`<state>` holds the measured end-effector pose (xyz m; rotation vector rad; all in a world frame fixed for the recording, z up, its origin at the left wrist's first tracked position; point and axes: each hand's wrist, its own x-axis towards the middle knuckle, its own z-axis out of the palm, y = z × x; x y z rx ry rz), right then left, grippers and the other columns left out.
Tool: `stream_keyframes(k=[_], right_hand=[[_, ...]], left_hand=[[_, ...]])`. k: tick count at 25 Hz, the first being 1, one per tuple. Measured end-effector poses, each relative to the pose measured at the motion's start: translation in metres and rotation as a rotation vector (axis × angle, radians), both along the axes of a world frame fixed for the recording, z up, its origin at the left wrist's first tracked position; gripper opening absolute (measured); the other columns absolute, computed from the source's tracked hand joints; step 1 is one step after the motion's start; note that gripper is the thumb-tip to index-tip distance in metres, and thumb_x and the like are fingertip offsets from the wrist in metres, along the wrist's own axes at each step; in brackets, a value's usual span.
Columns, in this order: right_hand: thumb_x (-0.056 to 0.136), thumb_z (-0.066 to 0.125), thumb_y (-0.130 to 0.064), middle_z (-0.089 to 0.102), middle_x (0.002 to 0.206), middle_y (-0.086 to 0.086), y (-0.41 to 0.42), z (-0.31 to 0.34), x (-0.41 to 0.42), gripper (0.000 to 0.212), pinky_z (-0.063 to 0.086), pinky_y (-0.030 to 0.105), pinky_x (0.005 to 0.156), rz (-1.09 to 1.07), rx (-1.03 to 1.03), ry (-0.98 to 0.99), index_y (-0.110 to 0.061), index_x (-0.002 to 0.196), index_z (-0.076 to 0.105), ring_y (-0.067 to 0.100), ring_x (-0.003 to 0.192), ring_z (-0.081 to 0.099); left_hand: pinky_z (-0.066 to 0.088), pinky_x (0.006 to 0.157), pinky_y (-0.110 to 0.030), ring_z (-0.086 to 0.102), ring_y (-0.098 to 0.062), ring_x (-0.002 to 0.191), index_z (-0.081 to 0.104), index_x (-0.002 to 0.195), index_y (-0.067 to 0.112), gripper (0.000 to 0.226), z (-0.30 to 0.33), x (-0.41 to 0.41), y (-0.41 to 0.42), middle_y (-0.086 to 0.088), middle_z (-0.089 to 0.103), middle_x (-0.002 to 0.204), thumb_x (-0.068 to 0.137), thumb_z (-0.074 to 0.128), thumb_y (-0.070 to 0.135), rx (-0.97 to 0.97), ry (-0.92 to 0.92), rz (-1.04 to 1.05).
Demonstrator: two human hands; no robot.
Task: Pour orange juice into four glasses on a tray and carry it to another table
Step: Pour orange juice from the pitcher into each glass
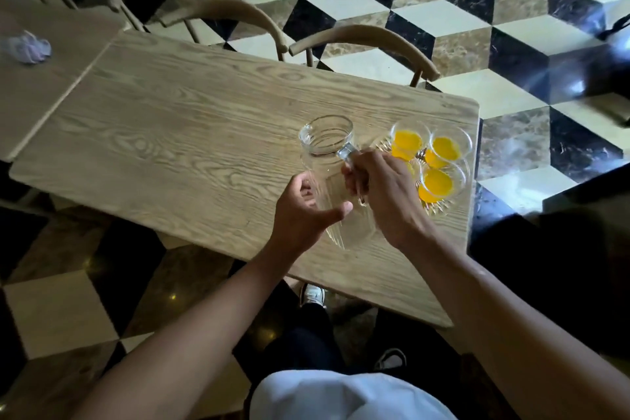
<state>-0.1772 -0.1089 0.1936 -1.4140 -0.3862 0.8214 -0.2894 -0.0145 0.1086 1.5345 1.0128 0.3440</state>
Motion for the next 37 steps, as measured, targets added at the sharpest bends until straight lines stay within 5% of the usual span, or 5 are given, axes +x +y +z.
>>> stream_keyframes(k=[4, 10, 13, 19, 37], right_hand=[[0.098, 0.052, -0.023, 0.061, 0.072, 0.004, 0.043, -0.013, 0.009, 0.028, 0.043, 0.018, 0.06, 0.032, -0.024, -0.013, 0.0, 0.089, 0.066, 0.008, 0.064, 0.054], [0.094, 0.054, -0.037, 0.067, 0.096, 0.023, 0.086, -0.033, 0.02, 0.038, 0.048, 0.046, 0.083, -0.021, -0.195, -0.223, -0.003, 0.084, 0.064, 0.036, 0.096, 0.061], [0.096, 0.056, -0.033, 0.07, 0.104, 0.011, 0.1, -0.036, 0.026, 0.018, 0.051, 0.044, 0.092, -0.067, -0.208, -0.252, -0.026, 0.085, 0.068, 0.026, 0.106, 0.065], [0.101, 0.061, -0.017, 0.059, 0.094, 0.002, 0.108, -0.051, 0.03, 0.017, 0.041, 0.009, 0.073, -0.136, -0.294, -0.35, -0.015, 0.109, 0.075, 0.001, 0.084, 0.058], [0.1, 0.061, -0.011, 0.058, 0.103, 0.007, 0.118, -0.061, 0.02, 0.016, 0.049, 0.028, 0.081, -0.136, -0.326, -0.412, -0.008, 0.109, 0.073, 0.018, 0.093, 0.06]], left_hand=[[0.055, 0.108, -0.046, 0.071, -0.025, 0.12, 0.059, 0.133, 0.005, 0.094, -0.008, 0.021, 0.084, -0.014, 0.072, 0.126, 0.051, 0.097, 0.031, -0.032, -0.039, -0.214], [0.049, 0.113, -0.028, 0.065, 0.009, 0.113, 0.057, 0.131, 0.019, 0.084, -0.02, 0.076, 0.183, 0.001, 0.069, 0.124, 0.06, 0.102, 0.011, 0.072, 0.016, -0.589], [0.046, 0.116, -0.038, 0.066, -0.01, 0.123, 0.057, 0.13, 0.024, 0.086, -0.025, 0.101, 0.209, 0.003, 0.07, 0.126, 0.056, 0.1, 0.02, 0.115, 0.023, -0.719], [0.043, 0.119, -0.05, 0.064, -0.022, 0.129, 0.057, 0.132, 0.016, 0.087, -0.04, 0.13, 0.233, -0.002, 0.068, 0.128, 0.058, 0.101, 0.005, 0.171, 0.004, -0.821], [0.045, 0.118, -0.043, 0.063, -0.009, 0.129, 0.057, 0.132, 0.021, 0.089, -0.048, 0.131, 0.243, 0.003, 0.067, 0.129, 0.055, 0.102, 0.027, 0.244, -0.029, -0.872]])
